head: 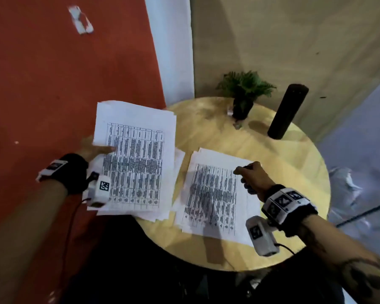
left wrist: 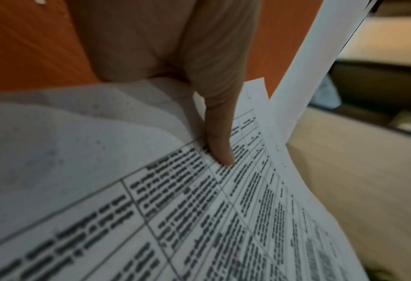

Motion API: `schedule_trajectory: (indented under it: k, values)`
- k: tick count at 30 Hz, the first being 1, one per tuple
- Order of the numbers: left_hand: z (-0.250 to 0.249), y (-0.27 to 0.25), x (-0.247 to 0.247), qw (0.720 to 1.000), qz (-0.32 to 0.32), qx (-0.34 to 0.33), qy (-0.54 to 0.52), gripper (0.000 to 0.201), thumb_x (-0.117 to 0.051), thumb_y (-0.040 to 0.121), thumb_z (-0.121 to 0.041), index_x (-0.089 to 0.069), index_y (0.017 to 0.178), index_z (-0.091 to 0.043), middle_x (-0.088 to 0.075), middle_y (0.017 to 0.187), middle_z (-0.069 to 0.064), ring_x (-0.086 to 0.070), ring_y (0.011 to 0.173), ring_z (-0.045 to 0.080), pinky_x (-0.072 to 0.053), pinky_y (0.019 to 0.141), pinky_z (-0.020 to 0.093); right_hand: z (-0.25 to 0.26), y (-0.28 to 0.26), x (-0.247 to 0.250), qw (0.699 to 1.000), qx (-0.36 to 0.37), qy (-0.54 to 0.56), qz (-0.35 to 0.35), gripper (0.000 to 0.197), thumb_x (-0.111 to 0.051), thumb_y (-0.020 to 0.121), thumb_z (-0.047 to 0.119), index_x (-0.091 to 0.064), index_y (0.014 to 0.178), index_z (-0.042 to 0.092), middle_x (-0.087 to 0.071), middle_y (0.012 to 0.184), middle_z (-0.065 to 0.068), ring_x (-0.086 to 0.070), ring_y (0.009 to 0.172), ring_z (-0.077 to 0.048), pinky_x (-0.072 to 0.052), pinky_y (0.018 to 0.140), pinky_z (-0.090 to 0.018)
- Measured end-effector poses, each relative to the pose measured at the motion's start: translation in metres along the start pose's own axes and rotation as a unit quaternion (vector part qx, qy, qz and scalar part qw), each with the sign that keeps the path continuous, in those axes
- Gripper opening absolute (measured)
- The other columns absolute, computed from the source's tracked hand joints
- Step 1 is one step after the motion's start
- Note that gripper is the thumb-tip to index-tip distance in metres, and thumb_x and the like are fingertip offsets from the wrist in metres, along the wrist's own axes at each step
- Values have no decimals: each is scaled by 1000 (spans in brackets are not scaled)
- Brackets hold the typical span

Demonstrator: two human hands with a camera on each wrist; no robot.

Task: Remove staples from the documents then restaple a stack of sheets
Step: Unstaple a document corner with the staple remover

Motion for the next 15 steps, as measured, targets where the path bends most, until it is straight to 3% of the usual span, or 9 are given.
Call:
schedule_trajectory:
  k: [1, 3, 6, 11, 15]
  values:
    - [13, 11, -5, 1000, 8, 23, 13, 55, -68, 80, 1, -47, 131, 2, -50, 134, 15, -49, 111, 22, -40, 92, 31, -13, 2, 1, 1000, -9, -13, 9, 34, -60, 86, 9, -34, 64, 9, -27, 58, -4, -16, 31, -10, -17, 42, -14]
    - [36, 28, -18, 995, 29, 90, 34, 59, -69, 80, -3, -45, 133, -7, -44, 137, 7, -45, 119, 23, -35, 103, 38, -34, 3, 5, 999, -36, -35, 13, 29, -62, 86, 10, -43, 65, 2, -28, 56, -4, -15, 30, -9, -17, 41, -13]
    - [63, 52, -38, 985, 58, 151, 60, 60, -68, 79, 0, -44, 135, -1, -46, 135, 11, -46, 116, 27, -37, 99, 39, -64, 8, 10, 996, -76, -46, 14, 28, -64, 87, 17, -39, 77, 7, -27, 60, -5, -17, 33, -9, -17, 40, -16]
    - [78, 77, -46, 962, -25, 121, 244, 66, -75, 77, -11, -44, 133, 5, -47, 135, 26, -45, 125, 41, -38, 103, 44, -92, 20, 4, 990, -130, -48, 6, 32, -58, 90, 16, -27, 93, 11, -28, 59, -3, -20, 46, -13, -19, 42, -22]
    - [81, 99, -55, 964, 1, 72, 256, 61, -74, 78, -5, -45, 130, 9, -49, 133, 29, -49, 122, 42, -37, 100, 47, -109, 30, -4, 982, -163, -90, 31, 28, -52, 92, 11, -25, 99, 8, -28, 57, -3, -21, 31, -7, -20, 37, -16]
Point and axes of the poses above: each hand's wrist, its own y-axis towards the middle knuckle, its own x-axis out of the back of the hand, z = x × y, the point moved 3 cm from there along y, towards the middle knuckle
